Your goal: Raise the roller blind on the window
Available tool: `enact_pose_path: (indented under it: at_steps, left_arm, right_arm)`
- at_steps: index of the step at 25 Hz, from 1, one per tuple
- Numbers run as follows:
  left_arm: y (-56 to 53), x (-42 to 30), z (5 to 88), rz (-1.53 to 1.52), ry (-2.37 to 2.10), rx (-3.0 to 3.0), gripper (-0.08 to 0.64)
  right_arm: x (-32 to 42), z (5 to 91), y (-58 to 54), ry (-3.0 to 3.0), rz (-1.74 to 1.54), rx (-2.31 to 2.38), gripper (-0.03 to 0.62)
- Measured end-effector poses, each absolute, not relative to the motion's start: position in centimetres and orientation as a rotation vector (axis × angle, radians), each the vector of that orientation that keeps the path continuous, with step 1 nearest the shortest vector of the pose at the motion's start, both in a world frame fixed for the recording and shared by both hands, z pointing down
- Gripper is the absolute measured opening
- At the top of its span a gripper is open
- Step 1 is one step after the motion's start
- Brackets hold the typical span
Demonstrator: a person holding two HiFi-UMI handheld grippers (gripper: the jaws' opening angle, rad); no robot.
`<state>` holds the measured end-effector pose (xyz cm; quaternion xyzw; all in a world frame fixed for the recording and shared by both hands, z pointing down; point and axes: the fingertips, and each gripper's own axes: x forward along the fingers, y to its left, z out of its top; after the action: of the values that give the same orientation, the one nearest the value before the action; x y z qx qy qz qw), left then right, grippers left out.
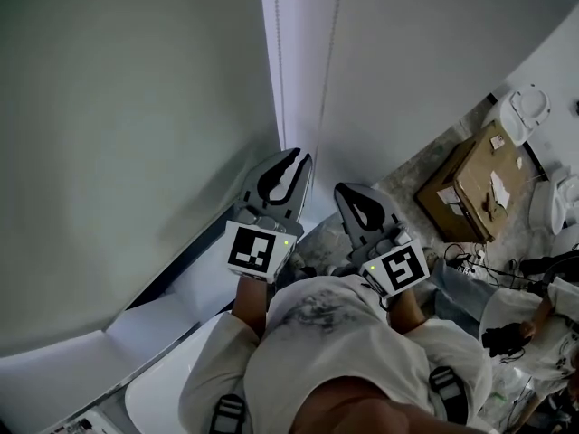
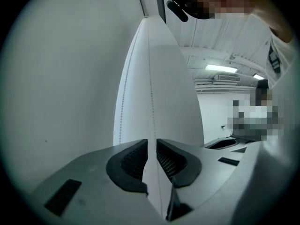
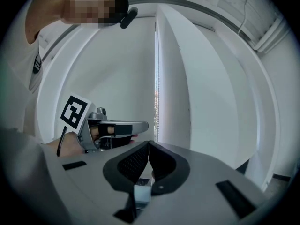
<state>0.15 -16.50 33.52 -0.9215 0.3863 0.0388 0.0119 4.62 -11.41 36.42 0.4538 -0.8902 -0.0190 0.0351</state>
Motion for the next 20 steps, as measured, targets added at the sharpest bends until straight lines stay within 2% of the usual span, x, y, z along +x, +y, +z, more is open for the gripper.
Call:
enact_pose_path:
  at_steps: [3,20]
  left_arm:
    - [-17.2,0.5,33.3,0.12,1.212,-2.871,0.08]
    - [-19.3,1.8,33.4,0.148,1.212,-2.854,0.1]
  right_arm:
    - [5.0,36.5,-11.5,-2.74,-0.047,1.382,0.061]
    - [4.4,37.2,-10.9,-2.803,-0.032,1.216,0.061]
